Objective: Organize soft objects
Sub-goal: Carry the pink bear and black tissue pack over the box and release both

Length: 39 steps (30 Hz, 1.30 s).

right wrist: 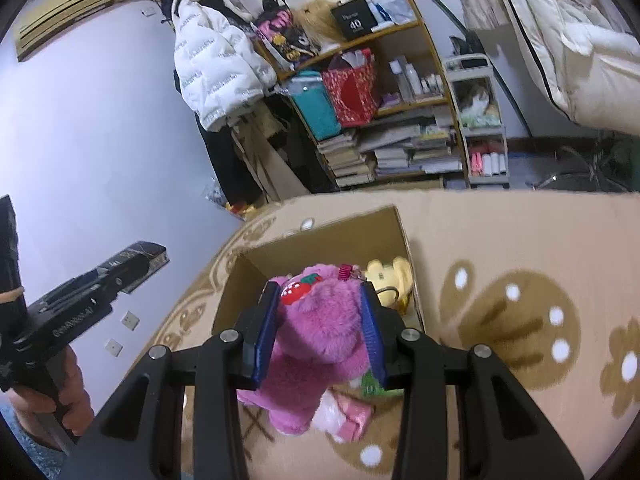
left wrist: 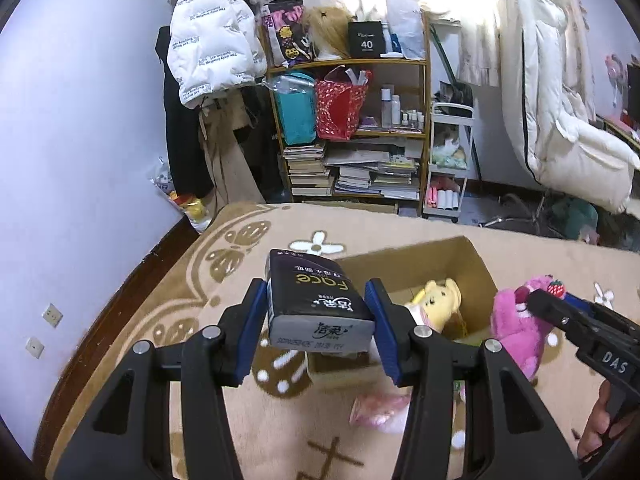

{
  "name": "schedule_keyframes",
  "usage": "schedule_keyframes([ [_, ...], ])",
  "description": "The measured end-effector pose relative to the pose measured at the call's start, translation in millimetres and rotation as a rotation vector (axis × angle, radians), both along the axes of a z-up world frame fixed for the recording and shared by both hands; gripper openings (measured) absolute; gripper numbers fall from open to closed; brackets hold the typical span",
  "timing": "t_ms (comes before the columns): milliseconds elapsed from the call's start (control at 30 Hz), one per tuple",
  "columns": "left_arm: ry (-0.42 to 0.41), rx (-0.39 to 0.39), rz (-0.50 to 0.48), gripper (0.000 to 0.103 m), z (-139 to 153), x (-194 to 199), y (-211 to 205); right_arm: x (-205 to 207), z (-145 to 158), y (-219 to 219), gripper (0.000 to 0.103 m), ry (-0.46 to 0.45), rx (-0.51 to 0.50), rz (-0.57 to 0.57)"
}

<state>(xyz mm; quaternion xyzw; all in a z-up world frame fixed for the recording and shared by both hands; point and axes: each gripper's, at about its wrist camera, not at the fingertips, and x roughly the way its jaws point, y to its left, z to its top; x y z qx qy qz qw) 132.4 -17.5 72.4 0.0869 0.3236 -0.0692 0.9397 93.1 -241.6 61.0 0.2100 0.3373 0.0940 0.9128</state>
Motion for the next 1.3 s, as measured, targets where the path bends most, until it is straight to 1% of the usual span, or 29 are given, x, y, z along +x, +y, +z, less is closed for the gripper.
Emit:
schedule_keyframes([
  [33,0.006,-0.018,-0.003,0.049,0.1,4.2,1.7,4.0,3.2,1.0,0.042,-0.009,-0.006,0.001],
  [100,0.018,-0.081,-0.005,0.049,-2.3,16.3,7.0,14.1,9.3,2.6,0.042,-0.027,-0.023,0.003],
  [200,0.019,-0.070,0.015,0.049,-9.1,30.1,7.0,27.9,13.0,5.9,0.042,-0.042,-0.043,0.005],
  [300,0.038,-0.095,0.009,0.049,-17.3,43.9,7.4,40.0,15.3,7.8,0.042,-0.055,-0.061,0.007],
  [367,0.053,-0.090,0.010,0.049,-25.7,54.0,7.1,50.3,13.9,8.1,0.042,-0.053,-0.065,0.008],
  [467,0.075,-0.082,0.008,0.049,-39.9,62.9,6.2,63.3,7.0,8.2,0.042,-0.040,-0.068,0.006],
  [533,0.112,-0.108,0.002,0.049,-50.8,69.1,7.6,69.2,-0.1,8.1,0.042,-0.023,-0.067,0.005],
  [733,0.146,-0.131,-0.029,0.049,-78.3,78.8,4.9,82.9,-21.9,12.4,0.044,0.036,-0.070,-0.005],
  [800,0.153,-0.127,-0.038,0.049,-85.9,79.5,2.3,85.4,-26.9,12.2,0.044,0.045,-0.059,-0.022],
  [867,0.165,-0.112,-0.044,0.049,-93.7,80.8,-1.4,87.4,-28.8,11.2,0.044,0.051,-0.049,-0.033],
  [900,0.170,-0.097,-0.046,0.049,-97.9,81.3,-4.4,89.1,-30.1,10.6,0.046,0.059,-0.047,-0.036],
  [1067,0.190,-0.064,-0.038,0.050,-109.4,81.9,-9.2,94.4,-34.1,12.9,0.048,0.097,-0.098,-0.022],
  [1133,0.190,-0.059,0.001,0.060,-111.3,82.9,-7.6,93.4,-35.3,13.3,0.051,0.104,-0.098,-0.008],
  [1167,0.189,-0.063,0.015,0.063,-111.3,83.3,-6.2,92.5,-36.3,13.6,0.057,0.108,-0.095,0.003],
  [1200,0.190,-0.075,0.017,0.068,-111.2,83.3,-4.1,90.8,-36.9,13.9,0.062,0.110,-0.097,0.007],
  [1233,0.196,-0.085,0.009,0.073,-111.0,82.5,-3.2,89.5,-37.2,14.8,0.063,0.112,-0.102,0.010],
  [1300,0.216,-0.092,-0.008,0.075,-110.9,81.9,-2.1,88.1,-38.4,15.4,0.066,0.120,-0.107,0.016],
])
